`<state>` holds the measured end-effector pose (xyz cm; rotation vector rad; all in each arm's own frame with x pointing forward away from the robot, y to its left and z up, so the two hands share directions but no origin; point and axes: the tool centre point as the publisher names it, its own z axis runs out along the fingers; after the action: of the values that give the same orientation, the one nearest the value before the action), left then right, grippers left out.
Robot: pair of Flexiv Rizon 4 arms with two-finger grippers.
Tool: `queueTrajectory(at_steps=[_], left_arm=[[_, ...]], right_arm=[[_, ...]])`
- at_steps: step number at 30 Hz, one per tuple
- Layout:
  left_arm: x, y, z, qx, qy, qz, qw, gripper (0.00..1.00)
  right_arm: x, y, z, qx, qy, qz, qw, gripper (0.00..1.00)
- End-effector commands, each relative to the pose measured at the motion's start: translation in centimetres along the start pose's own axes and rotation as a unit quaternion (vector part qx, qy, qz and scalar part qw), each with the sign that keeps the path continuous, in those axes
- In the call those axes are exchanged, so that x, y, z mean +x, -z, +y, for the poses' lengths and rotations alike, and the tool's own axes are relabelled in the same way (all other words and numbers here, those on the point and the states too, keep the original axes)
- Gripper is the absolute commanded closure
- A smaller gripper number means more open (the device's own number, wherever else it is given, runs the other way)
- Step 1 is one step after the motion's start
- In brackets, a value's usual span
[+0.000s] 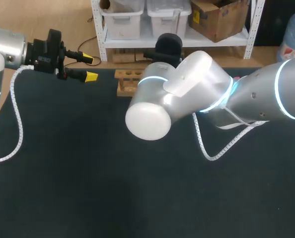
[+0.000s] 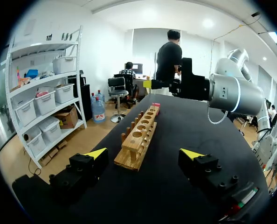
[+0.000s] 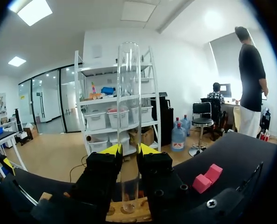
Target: Grasp the test tube, adjust it, and insert it.
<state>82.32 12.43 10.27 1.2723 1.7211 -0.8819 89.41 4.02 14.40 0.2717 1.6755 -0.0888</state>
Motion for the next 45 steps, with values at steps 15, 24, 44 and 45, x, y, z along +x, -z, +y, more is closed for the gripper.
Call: queueTrajectory(at_steps=[15, 24, 44, 45], left_arm=[[0.1, 0.0, -0.1, -0.001, -0.001, -0.001, 1.0, 0.0], [0.1, 0.0, -0.1, -0.001, -0.001, -0.001, 1.0, 0.0], [0.1, 0.0, -0.1, -0.001, -0.001, -0.001, 1.0, 0.0], [0.1, 0.0, -0.1, -0.001, -0.001, -0.001, 1.0, 0.0]], right_arm=[[1.2, -0.7, 0.1, -0.004, -0.009, 0.002, 1.0, 1.0], [2.2, -0.8, 0.2, -0.004, -0.012, 0.015, 1.0, 1.0], [5.5, -1.0, 0.7, -0.008, -0.019, 0.055, 0.998, 1.0], [5.7, -1.0, 0.7, -0.008, -0.017, 0.058, 0.998, 1.0]])
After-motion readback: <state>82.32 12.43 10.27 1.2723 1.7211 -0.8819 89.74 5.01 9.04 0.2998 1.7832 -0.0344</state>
